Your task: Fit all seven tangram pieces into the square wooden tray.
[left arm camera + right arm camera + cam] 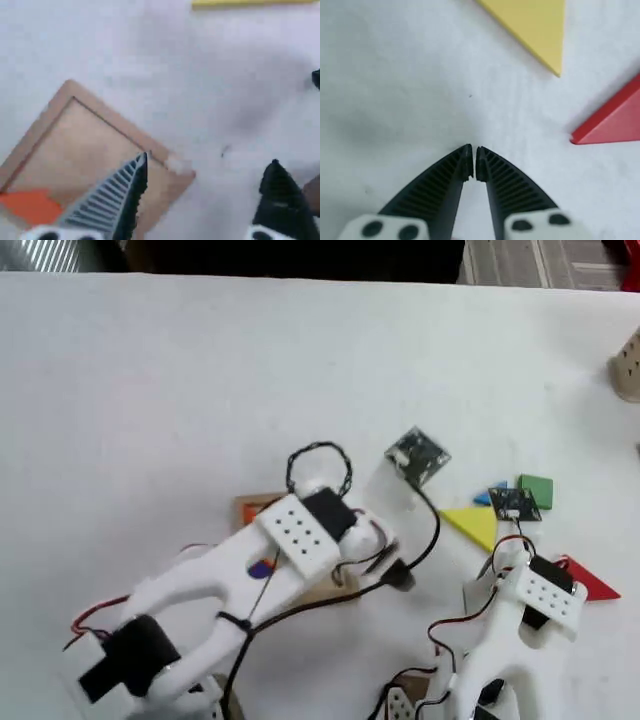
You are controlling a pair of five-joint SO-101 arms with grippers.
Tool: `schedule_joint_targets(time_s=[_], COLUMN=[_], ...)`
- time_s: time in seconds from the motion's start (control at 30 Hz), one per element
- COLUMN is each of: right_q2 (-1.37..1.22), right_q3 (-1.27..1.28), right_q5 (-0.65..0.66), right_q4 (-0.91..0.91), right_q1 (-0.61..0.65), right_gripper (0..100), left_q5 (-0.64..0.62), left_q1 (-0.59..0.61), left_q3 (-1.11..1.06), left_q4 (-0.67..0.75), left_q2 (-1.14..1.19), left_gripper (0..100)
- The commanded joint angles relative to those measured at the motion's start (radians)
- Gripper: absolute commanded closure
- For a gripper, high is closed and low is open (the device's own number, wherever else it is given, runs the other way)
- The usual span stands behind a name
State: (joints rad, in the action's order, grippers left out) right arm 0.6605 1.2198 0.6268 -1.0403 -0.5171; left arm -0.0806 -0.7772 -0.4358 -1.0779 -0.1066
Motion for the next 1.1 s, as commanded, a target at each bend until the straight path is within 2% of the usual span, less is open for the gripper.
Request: schedule_joint_targets(time_s=[0.0,0.33,0.6,0.83,0.93,1.07], right_q2=[0.021,0.021,0.021,0.021,0.021,0.022], right_q3=[-0.009,-0.009,-0.009,-0.009,-0.009,-0.014], right_q5=[0.002,0.002,0.002,0.002,0.002,0.002], right_q4=[0.025,0.025,0.025,0.025,0.025,0.021], right_q1=[-0.005,-0.005,-0.005,0.001,0.001,0.007], right_gripper=[98.1,98.1,98.1,98.1,98.1,98.1], left_q5=[0.005,0.006,0.006,0.052,0.068,0.117], left_q1=[0.012,0.209,0.610,0.946,1.023,1.067], left_q3=[-0.150,-0.534,-0.721,-0.815,-0.878,-0.962], left_q4=[0.048,0.110,0.087,0.094,0.124,0.224], left_q2=[-0.176,-0.641,-0.978,-1.092,-1.095,-1.093], left_gripper=[66,66,66,66,66,66])
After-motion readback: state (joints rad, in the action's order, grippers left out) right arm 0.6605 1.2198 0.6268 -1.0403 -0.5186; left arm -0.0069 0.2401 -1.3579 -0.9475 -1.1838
